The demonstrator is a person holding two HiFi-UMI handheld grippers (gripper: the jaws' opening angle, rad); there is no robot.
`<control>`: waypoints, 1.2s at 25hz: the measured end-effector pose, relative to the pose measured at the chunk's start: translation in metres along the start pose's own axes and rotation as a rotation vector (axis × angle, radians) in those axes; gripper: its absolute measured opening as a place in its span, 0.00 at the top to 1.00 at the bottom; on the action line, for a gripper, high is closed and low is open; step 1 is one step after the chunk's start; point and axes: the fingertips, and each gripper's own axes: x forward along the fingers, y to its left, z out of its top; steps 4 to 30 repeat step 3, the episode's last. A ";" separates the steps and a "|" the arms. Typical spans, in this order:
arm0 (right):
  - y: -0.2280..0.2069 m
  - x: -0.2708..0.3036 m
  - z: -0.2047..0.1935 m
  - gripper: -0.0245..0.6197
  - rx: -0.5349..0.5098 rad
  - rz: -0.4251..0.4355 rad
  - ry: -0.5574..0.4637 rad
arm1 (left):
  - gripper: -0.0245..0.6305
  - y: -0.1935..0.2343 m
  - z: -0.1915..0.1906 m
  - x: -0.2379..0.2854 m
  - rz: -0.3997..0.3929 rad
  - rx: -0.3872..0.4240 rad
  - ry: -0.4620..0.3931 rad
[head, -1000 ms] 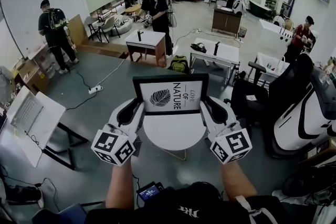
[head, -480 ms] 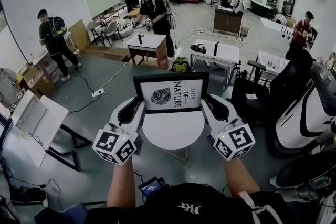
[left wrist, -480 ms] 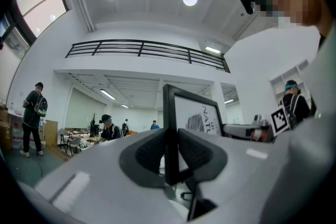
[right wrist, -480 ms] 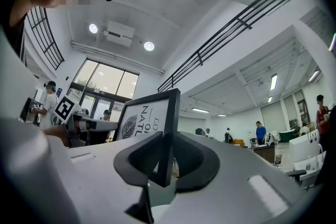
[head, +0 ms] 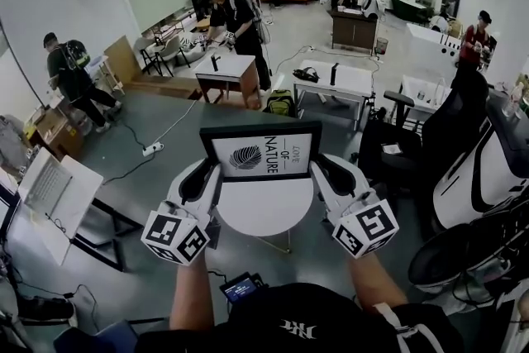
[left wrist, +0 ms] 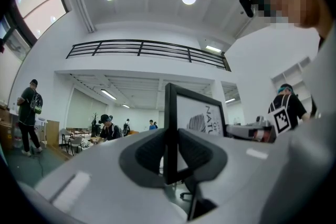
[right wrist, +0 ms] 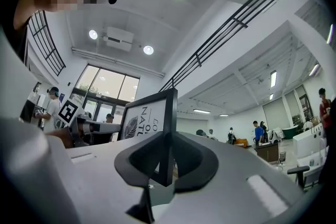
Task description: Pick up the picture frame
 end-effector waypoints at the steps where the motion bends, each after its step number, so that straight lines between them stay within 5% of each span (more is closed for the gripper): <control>1: -0.002 0.000 -0.001 0.89 0.003 0.000 -0.002 | 0.85 0.000 -0.002 0.002 0.000 0.001 0.002; 30: -0.006 -0.001 -0.004 0.89 0.008 -0.001 -0.007 | 0.85 -0.002 -0.005 0.006 0.000 0.000 0.007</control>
